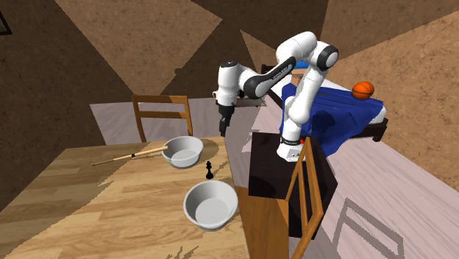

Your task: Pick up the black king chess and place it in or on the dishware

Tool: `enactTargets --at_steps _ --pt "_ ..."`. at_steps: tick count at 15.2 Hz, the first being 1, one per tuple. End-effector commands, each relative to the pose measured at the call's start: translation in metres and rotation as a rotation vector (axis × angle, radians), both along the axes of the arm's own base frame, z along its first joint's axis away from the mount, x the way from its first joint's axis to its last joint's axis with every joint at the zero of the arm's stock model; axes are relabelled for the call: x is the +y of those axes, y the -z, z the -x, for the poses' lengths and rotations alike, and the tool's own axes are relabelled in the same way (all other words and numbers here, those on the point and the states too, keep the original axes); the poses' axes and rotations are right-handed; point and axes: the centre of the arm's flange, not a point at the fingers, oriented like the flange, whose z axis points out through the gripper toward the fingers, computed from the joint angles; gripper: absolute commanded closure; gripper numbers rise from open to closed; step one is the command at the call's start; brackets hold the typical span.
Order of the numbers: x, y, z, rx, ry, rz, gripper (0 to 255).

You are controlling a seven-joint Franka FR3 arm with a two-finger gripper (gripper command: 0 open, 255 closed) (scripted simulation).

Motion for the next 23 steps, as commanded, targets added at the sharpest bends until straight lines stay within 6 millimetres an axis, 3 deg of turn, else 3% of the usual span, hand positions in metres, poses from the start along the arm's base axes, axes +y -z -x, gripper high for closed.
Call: enactTargets --at_steps 1,12,20,23 --pt "0.022 0.011 -0.005 -0.006 -0.003 0.001 0" --pt "0.146 0.078 -0.044 -0.034 -0.024 0.015 0" --pt "0.147 0.117 -0.05 -0.035 -0.024 0.016 0" --pt "0.147 0.12 -0.05 -0.035 -0.024 0.016 0"
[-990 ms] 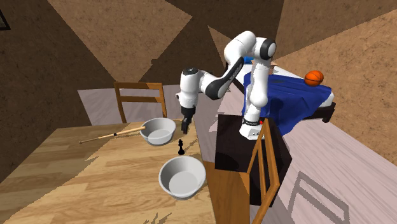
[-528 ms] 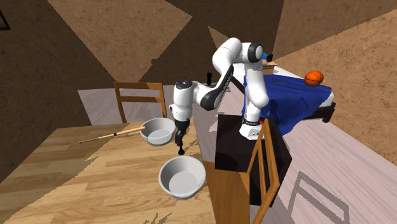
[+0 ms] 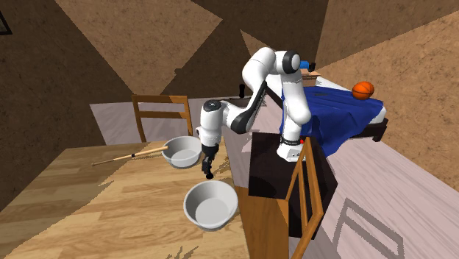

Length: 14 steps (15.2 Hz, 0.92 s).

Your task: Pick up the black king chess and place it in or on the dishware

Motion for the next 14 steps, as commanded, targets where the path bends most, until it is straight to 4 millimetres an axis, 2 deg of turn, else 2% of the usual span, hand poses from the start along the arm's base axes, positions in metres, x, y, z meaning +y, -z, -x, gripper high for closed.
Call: enactTargets --at_steps 1,5,6,14 --pt "0.0 0.0013 0.0 0.0 0.0 0.0 0" --pt "0.0 0.0013 0.0 0.0 0.0 0.0 0" --pt "0.0 0.0013 0.0 0.0 0.0 0.0 255" --pt "0.0 0.0014 0.0 0.0 0.0 0.0 255"
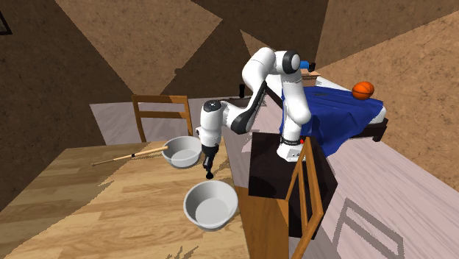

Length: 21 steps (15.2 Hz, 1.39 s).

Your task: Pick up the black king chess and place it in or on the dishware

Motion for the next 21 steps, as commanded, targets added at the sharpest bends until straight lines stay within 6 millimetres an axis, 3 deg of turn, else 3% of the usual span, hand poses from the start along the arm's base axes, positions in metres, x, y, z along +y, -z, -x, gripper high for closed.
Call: enactTargets --at_steps 1,21 --pt "0.0 0.0 0.0 0.001 0.0 0.001 255" --pt "0.0 -0.105 0.0 0.001 0.0 0.001 255"
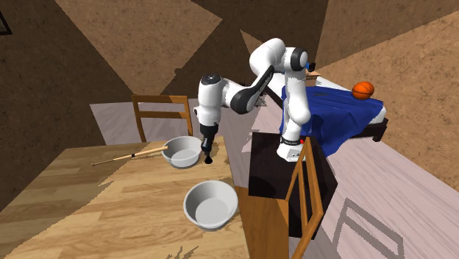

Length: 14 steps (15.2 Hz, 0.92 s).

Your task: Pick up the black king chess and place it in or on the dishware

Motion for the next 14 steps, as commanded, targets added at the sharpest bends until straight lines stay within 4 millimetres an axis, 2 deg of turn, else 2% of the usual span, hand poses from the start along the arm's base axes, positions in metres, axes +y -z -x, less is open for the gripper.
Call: enactTargets --at_steps 1,9,14 --pt "0.0 -0.012 0.0 0.0 0.0 0.0 255" --pt "0.0 -0.053 0.0 0.0 0.0 0.0 255" --pt "0.063 -0.059 0.018 0.0 0.0 0.0 255"
